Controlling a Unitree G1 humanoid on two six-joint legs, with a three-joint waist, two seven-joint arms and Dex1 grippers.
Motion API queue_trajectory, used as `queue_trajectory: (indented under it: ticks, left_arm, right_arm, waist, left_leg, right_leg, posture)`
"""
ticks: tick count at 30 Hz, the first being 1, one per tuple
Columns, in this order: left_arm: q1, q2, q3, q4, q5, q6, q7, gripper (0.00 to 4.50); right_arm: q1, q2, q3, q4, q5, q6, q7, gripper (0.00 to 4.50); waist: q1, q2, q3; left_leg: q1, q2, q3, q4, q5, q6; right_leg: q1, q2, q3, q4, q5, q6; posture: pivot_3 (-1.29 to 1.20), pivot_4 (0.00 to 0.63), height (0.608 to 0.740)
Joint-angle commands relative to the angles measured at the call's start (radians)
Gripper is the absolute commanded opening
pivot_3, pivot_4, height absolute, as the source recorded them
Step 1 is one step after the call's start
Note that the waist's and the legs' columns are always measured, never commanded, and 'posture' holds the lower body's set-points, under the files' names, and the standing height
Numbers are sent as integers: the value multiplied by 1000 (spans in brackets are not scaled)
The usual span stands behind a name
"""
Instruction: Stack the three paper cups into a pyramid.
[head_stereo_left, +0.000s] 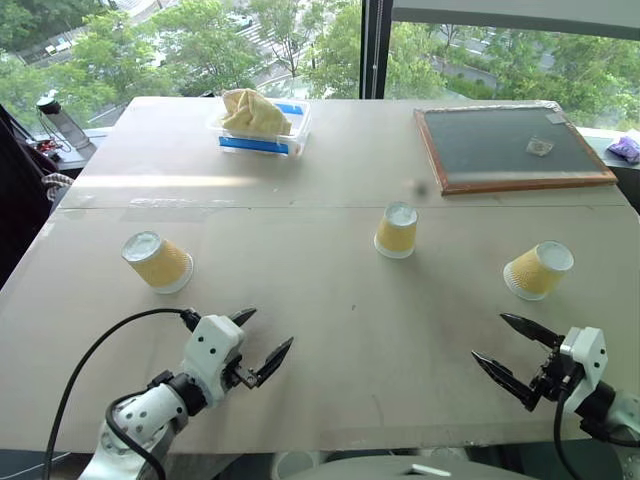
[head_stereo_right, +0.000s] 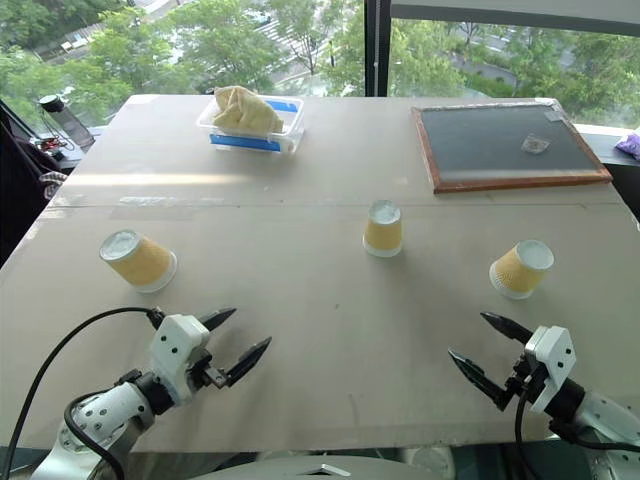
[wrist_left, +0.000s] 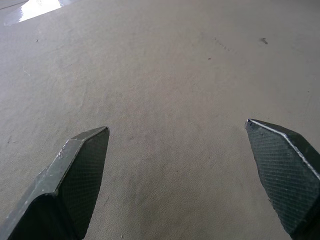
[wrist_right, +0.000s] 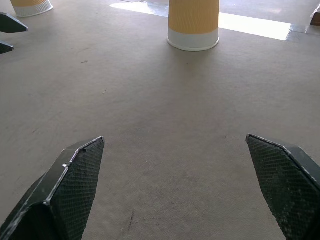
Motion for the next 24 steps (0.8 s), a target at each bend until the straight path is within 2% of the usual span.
queue_trajectory:
  ticks: [1,8,13,20,24]
  left_arm:
    - [-8,-18,3,63,30,-96,-21,4480]
    - [-24,-25,22,273,31,-300,-133,4480]
    - [-37,-28,27,353,33,-372,-166,4480]
    - [-45,-27,31,402,24,-423,-185,4480]
    - [-64,-6,36,318,1,-359,-178,4480]
  right_arm:
    - [-7,7,-7,-16,-5,-25,-21,4500]
    - [-10,12,9,-64,-11,-11,-71,4500]
    - [-3,11,6,-71,-16,-19,-81,4500]
    - [-38,31,37,-103,-6,5,-117,4500]
    - [-140,41,95,-106,-15,57,-157,4500]
  waist:
    - [0,0,0]
    - [0,0,-1]
    - [-1,2,-2]
    - [-4,5,-5]
    - [-5,5,-5]
  left_leg:
    - [0,0,0,0,0,0]
    - [1,0,0,0,0,0]
    - [1,0,0,0,0,0]
    - [3,1,2,0,0,0]
    - [4,2,2,0,0,0]
  right_leg:
    - [0,0,0,0,0,0]
    - [0,1,0,1,0,1]
    - [0,1,0,1,0,1]
    - [0,2,1,1,0,1]
    - [1,2,2,2,0,1]
  posture:
    - [0,150,740]
    - [0,150,740]
    - [0,150,740]
    - [0,150,740]
    - [0,150,740]
